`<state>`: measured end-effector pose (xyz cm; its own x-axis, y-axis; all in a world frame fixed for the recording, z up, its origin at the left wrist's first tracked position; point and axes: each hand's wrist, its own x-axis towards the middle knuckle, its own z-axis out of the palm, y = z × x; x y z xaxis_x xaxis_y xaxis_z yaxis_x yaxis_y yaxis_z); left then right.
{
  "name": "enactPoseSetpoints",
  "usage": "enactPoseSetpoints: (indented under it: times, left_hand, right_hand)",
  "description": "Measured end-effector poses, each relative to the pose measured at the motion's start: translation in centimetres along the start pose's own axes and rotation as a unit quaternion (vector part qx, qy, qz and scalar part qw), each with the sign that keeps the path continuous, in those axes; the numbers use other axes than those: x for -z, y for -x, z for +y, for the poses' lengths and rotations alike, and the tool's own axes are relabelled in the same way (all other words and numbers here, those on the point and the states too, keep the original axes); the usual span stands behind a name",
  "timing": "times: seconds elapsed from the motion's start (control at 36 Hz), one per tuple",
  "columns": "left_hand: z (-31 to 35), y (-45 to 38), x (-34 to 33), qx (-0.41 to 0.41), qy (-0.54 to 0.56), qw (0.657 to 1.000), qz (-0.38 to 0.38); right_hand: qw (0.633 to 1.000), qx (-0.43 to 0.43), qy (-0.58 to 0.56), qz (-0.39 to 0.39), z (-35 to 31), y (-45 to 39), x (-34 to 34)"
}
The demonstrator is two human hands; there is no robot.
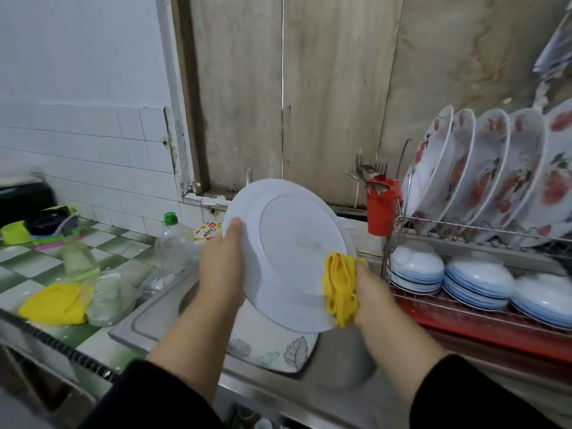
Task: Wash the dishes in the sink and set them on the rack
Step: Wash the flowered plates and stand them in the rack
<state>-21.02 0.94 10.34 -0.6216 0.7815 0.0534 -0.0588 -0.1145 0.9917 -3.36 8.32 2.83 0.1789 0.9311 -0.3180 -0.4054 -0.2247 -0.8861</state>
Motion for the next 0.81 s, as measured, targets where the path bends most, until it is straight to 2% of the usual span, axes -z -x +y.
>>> enactPoseSetpoints:
  times: [0.06,0.11,0.17,0.25,0.31,0.42,0.5,0.56,0.72,0.81]
  left_hand:
    - [-1.0,2.6,-0.8,-0.071,-0.025,0.997,0.032]
    - [-2.1,5.1,-1.4,-0.111,-0.021,0.993,0.026]
    - [-3.4,6.2,-1.4,-0.155,-0.015,0.987,-0.026]
    - [-4.9,5.7,-0.9,-0.239,-0.083,0.96,-0.121]
    - [-5.1,5.3,-0.4,-0.295,-0.151,0.928,-0.171]
    - [-4.3,4.2,0.6,-0.391,-0.257,0.853,-0.231]
    - [-3.7,3.2,1.7,-0.474,-0.262,0.797,-0.267]
    - [-3.5,2.7,2.2,-0.516,-0.248,0.773,-0.274]
    - [-3.0,0.3,4.0,-0.589,-0.271,0.696,-0.308]
    - [-2.6,-1.0,4.9,-0.626,-0.307,0.641,-0.321]
  right_hand:
    - [0.997,-0.069,-0.023,-0.004,2.0,1.4,-1.1]
    - [0.994,-0.102,-0.031,-0.032,3.2,3.4,-1.9]
    - [0.989,-0.138,-0.018,-0.041,3.6,5.2,-2.9]
    - [0.973,-0.212,-0.049,-0.075,3.1,6.9,-4.1]
    - [0.971,-0.216,-0.043,-0.094,2.5,7.8,-5.3]
    - [0.982,-0.158,-0.047,-0.096,0.6,9.2,-5.7]
    - [0.973,-0.175,-0.068,-0.136,-1.3,10.2,-6.1]
    - [0.969,-0.182,-0.073,-0.149,-2.1,10.5,-6.5]
    - [0.966,-0.134,-0.119,-0.187,-3.3,12.3,-6.4]
    - [0.963,-0.124,-0.147,-0.189,-3.5,12.3,-5.4]
